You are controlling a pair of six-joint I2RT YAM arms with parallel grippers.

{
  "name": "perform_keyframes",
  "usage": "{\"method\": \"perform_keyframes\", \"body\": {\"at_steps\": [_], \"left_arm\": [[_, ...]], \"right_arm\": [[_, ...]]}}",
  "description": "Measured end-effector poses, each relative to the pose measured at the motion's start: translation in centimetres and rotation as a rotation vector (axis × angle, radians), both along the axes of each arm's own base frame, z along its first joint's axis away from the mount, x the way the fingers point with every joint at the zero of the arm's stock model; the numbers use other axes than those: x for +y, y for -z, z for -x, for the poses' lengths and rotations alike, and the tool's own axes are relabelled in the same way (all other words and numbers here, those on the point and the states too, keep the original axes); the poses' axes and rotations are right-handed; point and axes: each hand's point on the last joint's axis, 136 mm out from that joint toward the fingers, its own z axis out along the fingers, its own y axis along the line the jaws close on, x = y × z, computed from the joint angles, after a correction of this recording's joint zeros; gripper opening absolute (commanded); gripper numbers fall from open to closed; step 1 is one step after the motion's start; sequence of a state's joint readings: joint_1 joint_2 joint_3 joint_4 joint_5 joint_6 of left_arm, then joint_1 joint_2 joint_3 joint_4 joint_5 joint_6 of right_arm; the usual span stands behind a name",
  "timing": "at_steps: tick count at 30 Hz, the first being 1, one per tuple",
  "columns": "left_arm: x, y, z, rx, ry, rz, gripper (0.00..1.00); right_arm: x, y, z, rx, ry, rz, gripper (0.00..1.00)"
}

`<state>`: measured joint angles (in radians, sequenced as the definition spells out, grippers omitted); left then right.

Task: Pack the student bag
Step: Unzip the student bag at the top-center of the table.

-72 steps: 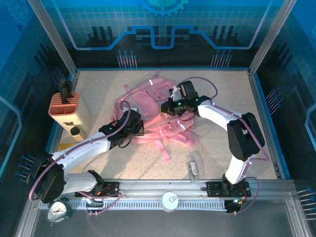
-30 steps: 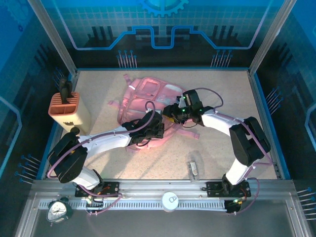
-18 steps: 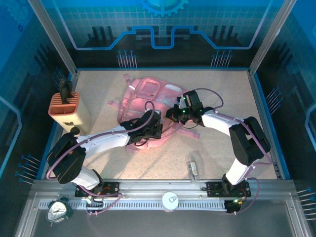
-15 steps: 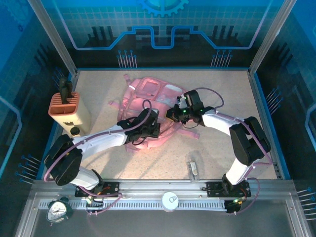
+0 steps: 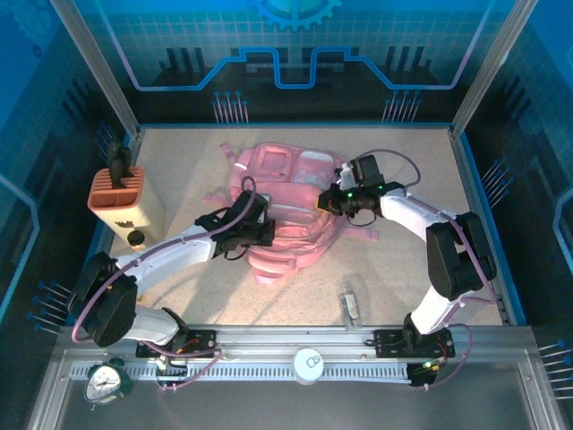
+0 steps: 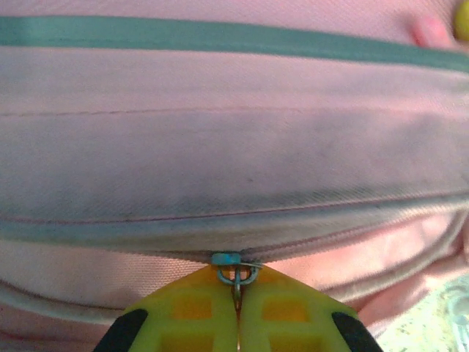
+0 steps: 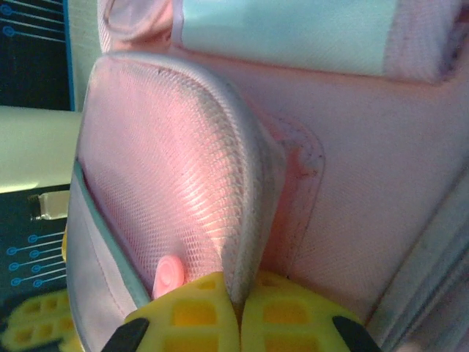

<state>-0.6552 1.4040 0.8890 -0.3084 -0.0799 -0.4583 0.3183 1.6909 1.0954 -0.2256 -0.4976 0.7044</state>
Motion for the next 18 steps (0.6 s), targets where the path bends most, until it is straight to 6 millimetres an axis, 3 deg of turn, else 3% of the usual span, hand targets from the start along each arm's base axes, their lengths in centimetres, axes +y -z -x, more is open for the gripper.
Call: {"method": "perform_keyframes", "body": {"at_steps": [5,8,11,18], "left_arm": [[-3.7,0.5,-0.6,0.030,0.016,0.077,0.00],[-5.2,0.8,-0.8,0.044,0.023,0.083,0.00],[-6.1,0.7,-0.8,0.043,0.036,0.089,0.00],[-6.3,0.6,-0.8,0.037,0.038,0.087,0.00]], "right_arm": [[-1.8,-1.2,-3.4,-0.074,0.045,0.049,0.47],[-2.4,-1.8,-3.8,-0.102,0.050,0.071,0.59],[-2.7,-1.7,-2.7,-0.089,0.050,0.071,0.65],[-2.1,-1.6,2.7,0.010,0.027,-0.028,0.70]]}}
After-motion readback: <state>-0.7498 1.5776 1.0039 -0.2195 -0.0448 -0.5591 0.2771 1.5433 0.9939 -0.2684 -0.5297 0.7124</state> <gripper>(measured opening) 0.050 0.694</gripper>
